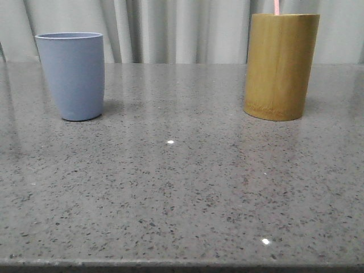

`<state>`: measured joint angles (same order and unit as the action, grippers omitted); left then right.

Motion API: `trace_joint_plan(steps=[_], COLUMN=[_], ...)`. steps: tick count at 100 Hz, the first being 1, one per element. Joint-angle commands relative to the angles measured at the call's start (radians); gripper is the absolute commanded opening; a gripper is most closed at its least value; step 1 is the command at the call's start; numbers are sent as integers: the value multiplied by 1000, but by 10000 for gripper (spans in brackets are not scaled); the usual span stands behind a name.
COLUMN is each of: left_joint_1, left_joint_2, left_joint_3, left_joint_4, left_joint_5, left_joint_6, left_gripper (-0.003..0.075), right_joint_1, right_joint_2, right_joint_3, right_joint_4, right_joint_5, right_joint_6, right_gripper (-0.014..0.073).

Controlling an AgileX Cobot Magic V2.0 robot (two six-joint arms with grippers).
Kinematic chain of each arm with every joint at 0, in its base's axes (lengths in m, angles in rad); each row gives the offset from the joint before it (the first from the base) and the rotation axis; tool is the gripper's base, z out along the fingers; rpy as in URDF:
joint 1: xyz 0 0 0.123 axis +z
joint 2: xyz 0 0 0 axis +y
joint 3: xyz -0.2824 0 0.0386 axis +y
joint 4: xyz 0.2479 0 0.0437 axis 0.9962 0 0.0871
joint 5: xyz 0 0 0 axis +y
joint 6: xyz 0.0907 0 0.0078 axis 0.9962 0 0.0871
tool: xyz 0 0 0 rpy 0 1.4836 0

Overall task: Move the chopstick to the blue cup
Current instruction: 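Move the open left gripper down over the light blue cup rim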

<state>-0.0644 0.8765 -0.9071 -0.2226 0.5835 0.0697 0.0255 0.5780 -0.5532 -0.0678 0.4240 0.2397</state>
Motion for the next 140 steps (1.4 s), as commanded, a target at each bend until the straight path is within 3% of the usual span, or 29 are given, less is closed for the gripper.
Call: trace_joint_plan(steps=[1,26,55,92,113,140], left_joint_1=[-47,-149,-189,-189,-189,-189], left_joint_2=[70,307,584,748,773,783], left_joint_3=[-108,-356,-610,-678,-678,-678], left_joint_4=[-21,-21,-21,-21,-21,-21], left_joint_5=[-34,124,344,437,447,470], left_joint_6=[-4,-4,-4,-4,-4,-6], left_gripper=[441,440,440,434,323,65], right_joint_1=[-5,-5,-5,-5,-5,-5], right_joint_2=[9,9,9,9,9,9], right_joint_3=[-39,-39,-39,-39,-39,-39], right_joint_4=[-12,-12,-12,-12,-12,-12], right_joint_5=[-70,-70,-71,-78,-78,-78], right_joint_6=[4,4,4,4,4,4], right_gripper=[314,314,311,311,311,311])
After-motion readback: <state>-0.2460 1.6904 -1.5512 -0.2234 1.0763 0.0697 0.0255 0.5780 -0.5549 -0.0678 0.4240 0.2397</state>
